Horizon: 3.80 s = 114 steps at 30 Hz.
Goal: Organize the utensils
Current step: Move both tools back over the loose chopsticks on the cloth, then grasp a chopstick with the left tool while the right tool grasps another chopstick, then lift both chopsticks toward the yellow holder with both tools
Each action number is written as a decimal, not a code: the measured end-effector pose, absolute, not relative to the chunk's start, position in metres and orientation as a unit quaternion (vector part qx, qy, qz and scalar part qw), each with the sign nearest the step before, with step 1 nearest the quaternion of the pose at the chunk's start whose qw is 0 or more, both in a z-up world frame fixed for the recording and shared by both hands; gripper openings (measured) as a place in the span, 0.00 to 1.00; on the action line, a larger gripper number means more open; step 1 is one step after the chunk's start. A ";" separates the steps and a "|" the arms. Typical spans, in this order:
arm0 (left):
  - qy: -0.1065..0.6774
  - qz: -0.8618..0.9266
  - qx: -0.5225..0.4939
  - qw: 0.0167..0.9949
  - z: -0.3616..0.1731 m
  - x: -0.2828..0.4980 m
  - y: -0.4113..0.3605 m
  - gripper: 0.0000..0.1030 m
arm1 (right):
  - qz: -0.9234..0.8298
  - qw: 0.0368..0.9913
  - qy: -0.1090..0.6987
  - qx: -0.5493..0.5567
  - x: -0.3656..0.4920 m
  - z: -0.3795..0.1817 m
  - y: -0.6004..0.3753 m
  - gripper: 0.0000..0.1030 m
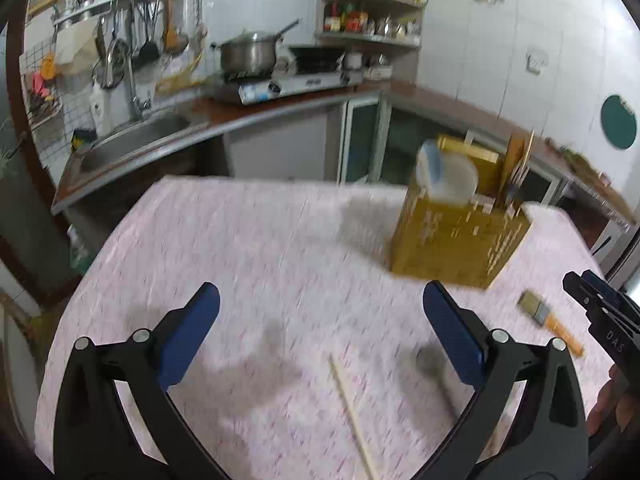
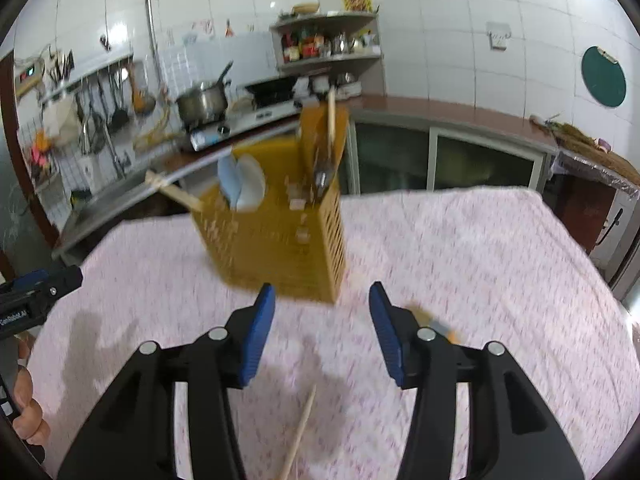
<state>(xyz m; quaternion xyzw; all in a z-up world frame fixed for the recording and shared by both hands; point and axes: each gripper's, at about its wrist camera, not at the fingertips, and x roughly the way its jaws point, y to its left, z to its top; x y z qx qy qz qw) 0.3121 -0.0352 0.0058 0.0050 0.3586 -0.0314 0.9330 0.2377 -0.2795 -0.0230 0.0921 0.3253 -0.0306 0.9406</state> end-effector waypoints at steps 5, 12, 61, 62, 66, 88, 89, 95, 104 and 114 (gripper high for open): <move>0.405 -0.017 0.004 0.914 -0.035 0.302 -0.033 0.96 | -0.036 0.915 0.391 0.094 0.236 -0.064 -0.270 0.47; 0.515 -0.027 -0.026 0.857 -0.092 0.309 -0.033 0.89 | -0.036 0.882 0.461 0.097 0.241 -0.101 -0.264 0.47; 0.434 -0.100 0.044 0.894 -0.038 0.303 -0.064 0.04 | 0.018 0.925 0.349 0.147 0.217 -0.042 -0.286 0.06; 0.425 -0.108 0.041 0.898 -0.031 0.304 -0.065 0.04 | 0.021 0.929 0.339 0.148 0.216 -0.039 -0.286 0.06; 0.370 -0.136 0.030 0.918 -0.001 0.290 -0.068 0.04 | 0.030 0.937 0.313 0.151 0.213 -0.027 -0.287 0.06; 0.347 -0.163 0.012 0.923 0.035 0.296 -0.080 0.04 | 0.023 0.935 0.329 0.128 0.227 -0.009 -0.294 0.06; 0.350 -0.163 0.016 0.922 0.035 0.297 -0.082 0.04 | 0.024 0.930 0.345 0.128 0.230 -0.014 -0.293 0.06; 0.384 -0.152 0.028 0.910 0.018 0.309 -0.088 0.04 | 0.005 0.880 0.467 0.094 0.258 -0.068 -0.295 0.06; 0.411 -0.153 0.023 0.899 -0.006 0.316 -0.083 0.04 | -0.007 0.856 0.511 0.080 0.264 -0.111 -0.294 0.06; 0.424 -0.156 0.023 0.892 -0.015 0.317 -0.086 0.04 | -0.003 0.836 0.541 0.089 0.282 -0.117 -0.289 0.10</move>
